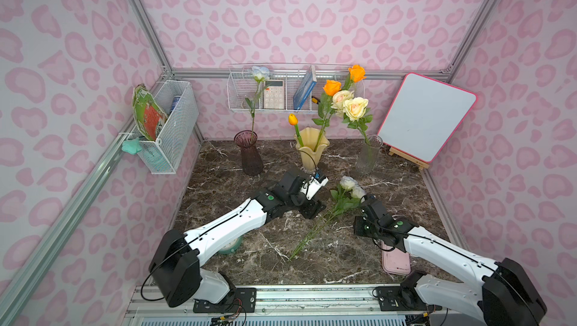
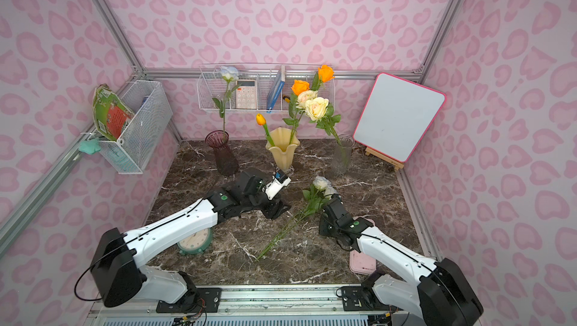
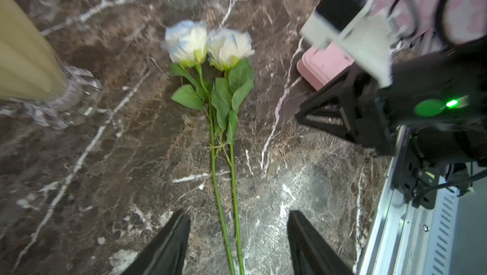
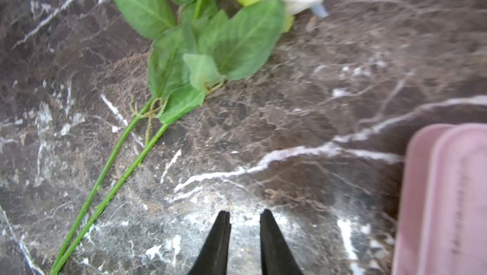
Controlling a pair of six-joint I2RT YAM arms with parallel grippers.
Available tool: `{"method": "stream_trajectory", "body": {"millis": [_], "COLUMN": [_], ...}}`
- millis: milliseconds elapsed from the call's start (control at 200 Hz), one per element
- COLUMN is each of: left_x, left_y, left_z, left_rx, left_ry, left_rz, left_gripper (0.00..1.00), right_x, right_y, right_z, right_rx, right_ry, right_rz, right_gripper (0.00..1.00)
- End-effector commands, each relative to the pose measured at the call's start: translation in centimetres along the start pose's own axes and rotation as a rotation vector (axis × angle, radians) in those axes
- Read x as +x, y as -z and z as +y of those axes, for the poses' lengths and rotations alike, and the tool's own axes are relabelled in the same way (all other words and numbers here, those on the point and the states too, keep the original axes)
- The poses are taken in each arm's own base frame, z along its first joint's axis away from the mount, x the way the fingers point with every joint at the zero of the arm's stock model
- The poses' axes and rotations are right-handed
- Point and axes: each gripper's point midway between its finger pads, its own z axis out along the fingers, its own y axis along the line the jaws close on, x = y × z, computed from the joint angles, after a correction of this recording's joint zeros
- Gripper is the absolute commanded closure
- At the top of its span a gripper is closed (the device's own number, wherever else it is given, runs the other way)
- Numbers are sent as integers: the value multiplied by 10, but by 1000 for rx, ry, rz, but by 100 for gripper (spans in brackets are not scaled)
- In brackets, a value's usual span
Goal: Arrange the flowers in different vases according to their colors
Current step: Pick up the flower at the center of the board.
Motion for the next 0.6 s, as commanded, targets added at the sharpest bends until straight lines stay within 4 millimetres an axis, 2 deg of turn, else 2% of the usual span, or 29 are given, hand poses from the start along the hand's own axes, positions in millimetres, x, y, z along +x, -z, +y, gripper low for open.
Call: {"method": "stream_trajectory", "body": {"millis": [0,80,200,491,596], "left_x": [20,33,51,73,90], "left_y": [-21,-44,-71,-98,-108], "left_z": [-7,-11,-10,-12,-14], "left_rx": [5,22,36,44,25], "left_ry": [-28,-47,-44,-24,-33], "left_rz": [143,234,344,454,511], "left_gripper": [36,38,41,45,49], "right_x": [-3,-6,-8,-9,-9], "right_y": [7,11,11,7,7], "right_z": [-12,-19,-18,-18,-17], "right_rx": [5,15,0,-4,-15], "right_ry": [1,-5,-6,10,11], "right_rz": [-13,-21,-26,-29,-30], "right_gripper": [75,75,74,74,74]}}
